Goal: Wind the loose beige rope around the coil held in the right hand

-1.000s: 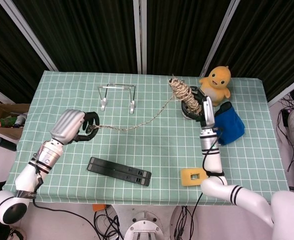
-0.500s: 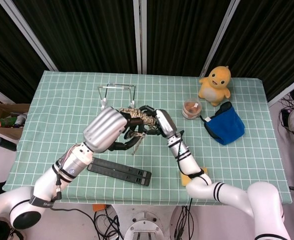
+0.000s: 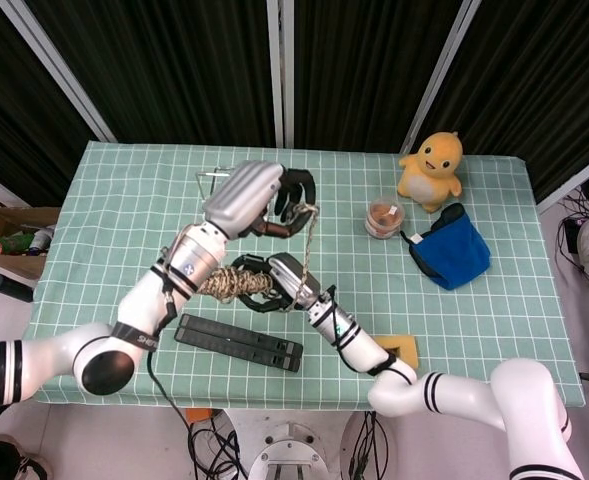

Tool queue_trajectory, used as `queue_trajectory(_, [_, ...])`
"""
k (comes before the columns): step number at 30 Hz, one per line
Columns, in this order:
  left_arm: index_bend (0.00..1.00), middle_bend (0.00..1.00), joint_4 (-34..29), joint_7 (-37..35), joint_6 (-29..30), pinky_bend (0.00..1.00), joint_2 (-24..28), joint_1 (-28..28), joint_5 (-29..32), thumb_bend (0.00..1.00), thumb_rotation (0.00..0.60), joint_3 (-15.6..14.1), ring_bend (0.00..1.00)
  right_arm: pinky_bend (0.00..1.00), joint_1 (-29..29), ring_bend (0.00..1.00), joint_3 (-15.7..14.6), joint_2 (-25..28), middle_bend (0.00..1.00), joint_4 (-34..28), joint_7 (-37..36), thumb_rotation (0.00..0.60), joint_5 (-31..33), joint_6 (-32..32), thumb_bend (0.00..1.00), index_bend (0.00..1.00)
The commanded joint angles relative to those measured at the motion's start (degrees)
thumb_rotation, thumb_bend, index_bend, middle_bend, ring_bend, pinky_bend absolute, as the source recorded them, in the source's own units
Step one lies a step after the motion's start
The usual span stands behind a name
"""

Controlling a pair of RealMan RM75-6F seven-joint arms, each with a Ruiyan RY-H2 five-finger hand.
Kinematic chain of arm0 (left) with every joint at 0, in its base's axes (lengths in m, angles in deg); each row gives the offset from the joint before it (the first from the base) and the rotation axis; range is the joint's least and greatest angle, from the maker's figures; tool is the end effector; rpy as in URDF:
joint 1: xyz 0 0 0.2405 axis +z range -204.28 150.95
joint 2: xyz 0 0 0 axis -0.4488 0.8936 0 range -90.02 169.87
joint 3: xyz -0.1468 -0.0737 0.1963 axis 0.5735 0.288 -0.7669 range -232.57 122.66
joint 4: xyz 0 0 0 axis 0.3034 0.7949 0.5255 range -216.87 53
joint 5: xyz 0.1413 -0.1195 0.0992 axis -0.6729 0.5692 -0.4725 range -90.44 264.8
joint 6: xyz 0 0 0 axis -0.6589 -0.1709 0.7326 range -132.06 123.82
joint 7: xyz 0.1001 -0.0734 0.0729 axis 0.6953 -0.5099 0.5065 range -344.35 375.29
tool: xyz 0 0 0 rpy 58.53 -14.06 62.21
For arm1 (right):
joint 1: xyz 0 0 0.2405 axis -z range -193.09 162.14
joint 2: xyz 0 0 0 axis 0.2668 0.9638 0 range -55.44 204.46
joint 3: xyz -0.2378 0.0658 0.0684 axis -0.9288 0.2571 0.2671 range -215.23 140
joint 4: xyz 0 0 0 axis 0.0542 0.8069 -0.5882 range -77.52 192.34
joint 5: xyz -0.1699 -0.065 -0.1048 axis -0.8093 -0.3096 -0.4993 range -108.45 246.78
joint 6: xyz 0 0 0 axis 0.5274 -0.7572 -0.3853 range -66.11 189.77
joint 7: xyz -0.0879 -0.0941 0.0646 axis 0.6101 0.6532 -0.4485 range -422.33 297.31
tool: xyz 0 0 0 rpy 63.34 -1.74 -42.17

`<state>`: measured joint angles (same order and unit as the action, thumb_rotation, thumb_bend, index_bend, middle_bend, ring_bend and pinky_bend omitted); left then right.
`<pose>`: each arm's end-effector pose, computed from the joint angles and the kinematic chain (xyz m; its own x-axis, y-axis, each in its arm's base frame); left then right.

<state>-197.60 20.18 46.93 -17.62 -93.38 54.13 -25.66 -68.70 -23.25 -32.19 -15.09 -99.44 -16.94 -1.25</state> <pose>0.0675 0.3636 0.1494 -0.0147 0.3324 0.9430 0.8641 -0.4703 0.1793 -0.0101 -0.3287 -0.0698 -0.3005 -0.5606 0.7716 -0.6561 -0.4656 -0.5939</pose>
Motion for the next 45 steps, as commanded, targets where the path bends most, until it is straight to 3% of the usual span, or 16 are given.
queue_trajectory(1, [0.81, 0.76, 8.23, -1.45, -2.44, 0.82, -1.78, -2.57, 7.68, 0.51, 0.6, -0.26, 0.69, 0.91, 2.36, 0.68, -2.64, 3.1, 0.75, -3.39, -3.07, 0.6, -2.44, -2.29, 0.65, 0.89])
queue_trajectory(8, [0.81, 0.76, 17.37, -3.21, -8.42, 0.82, -3.39, -0.85, 13.2, 0.51, 0.6, -5.21, 0.69, 0.91, 7.54, 0.68, -6.27, 9.52, 0.75, -9.31, -10.2, 0.6, -4.98, -7.63, 0.65, 0.9])
queue_trajectory(15, [0.81, 0.76, 20.55, -2.02, -8.32, 0.82, -6.04, 3.39, 7.44, 0.51, 0.6, -11.66, 0.69, 0.91, 12.24, 0.68, -7.0, 13.92, 0.75, -13.64, -14.36, 0.6, -6.7, -14.73, 0.65, 0.9])
queue_trajectory(24, [0.81, 0.77, 21.37, -3.14, -5.09, 0.82, -8.59, 10.0, -1.72, 0.51, 0.6, -16.28, 0.69, 0.91, 16.12, 0.68, -5.03, 15.35, 0.75, -14.86, -16.17, 0.6, -4.75, -19.8, 0.66, 0.9])
queue_trajectory(30, [0.81, 0.77, 17.47, -2.59, 0.41, 0.82, -7.55, 15.08, -11.57, 0.51, 0.6, -18.66, 0.69, 0.91, 18.41, 0.68, -2.77, 12.81, 0.75, -11.1, -15.89, 0.6, -0.99, -21.74, 0.65, 0.9])
queue_trajectory(34, [0.81, 0.77, 12.03, 2.29, 8.49, 0.85, -6.54, 18.52, -19.41, 0.51, 0.6, -20.9, 0.73, 0.91, 18.48, 0.68, 0.17, 8.94, 0.75, -7.53, -11.51, 0.6, 1.58, -22.8, 0.65, 0.9])
queue_trajectory(45, [0.81, 0.77, -2.37, 8.7, 15.33, 0.85, -3.09, 21.77, -29.2, 0.51, 0.6, -20.56, 0.73, 0.91, 12.93, 0.68, 7.69, 0.45, 0.75, 0.43, -6.31, 0.6, 10.37, -13.9, 0.65, 0.89])
